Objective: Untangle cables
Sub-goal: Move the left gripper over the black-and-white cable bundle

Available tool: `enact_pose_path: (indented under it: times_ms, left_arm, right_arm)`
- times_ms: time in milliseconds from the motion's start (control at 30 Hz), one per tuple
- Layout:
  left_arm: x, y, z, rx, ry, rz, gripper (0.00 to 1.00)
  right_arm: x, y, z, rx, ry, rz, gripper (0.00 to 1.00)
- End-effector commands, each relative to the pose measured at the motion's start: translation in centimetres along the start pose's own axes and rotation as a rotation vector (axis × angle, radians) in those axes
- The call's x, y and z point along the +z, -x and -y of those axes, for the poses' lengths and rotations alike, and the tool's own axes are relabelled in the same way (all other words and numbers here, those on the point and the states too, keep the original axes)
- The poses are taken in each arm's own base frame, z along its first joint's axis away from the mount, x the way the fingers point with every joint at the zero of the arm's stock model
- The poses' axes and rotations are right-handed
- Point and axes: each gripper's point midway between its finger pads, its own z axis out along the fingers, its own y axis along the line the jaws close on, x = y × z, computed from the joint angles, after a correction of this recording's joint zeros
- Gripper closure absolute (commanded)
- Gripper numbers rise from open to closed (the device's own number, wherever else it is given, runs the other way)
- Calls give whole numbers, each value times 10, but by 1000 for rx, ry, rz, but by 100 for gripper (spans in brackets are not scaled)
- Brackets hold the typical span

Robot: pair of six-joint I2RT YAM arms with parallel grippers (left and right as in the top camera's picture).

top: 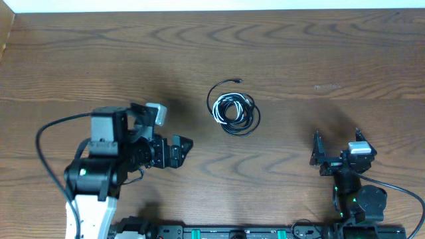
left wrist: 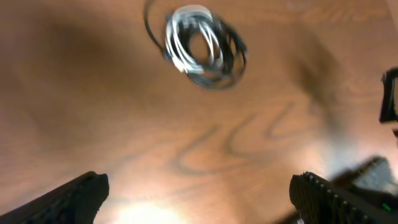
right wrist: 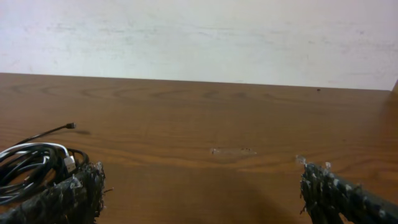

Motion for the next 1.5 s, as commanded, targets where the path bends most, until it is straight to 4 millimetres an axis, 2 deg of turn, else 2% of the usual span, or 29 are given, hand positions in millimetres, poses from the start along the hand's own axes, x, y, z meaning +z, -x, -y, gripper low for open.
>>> enact_pose_path:
  times_ms: [0,100,200,300,500,633,800,1133,1467]
  left_arm:
    - [10,-9,9,-32,-57,-83,2]
    - [16,-13,7,-82,-44,-135,2]
    - [14,-8,6,-90,2,-164,2]
    - [-1,4,5,-74,107,-188,2]
    - [-29,33,19,-44,219,-191,2]
    - [-28,46,26,-12,200,-140,2]
    - [-26,48,26,-19,195,-138,2]
    - [-5,42,15,-214,229,-208,2]
    - [43,28,15,-203,243,-379,2]
  right_arm:
    - [0,0,-3,-13,12,2,1]
    - [0,0,-3,-13,12,2,1]
    - [0,0,-3,-13,12,2,1]
    - [0,0,-3,-13,12,2,1]
    - [0,0,-3,-13,12,2,1]
    - [0,0,-3,-13,12,2,1]
    - [0,0,-3,-13,12,2,1]
    - [0,0,-3,-13,12,2,1]
    - [0,0,-3,-13,12,2,1]
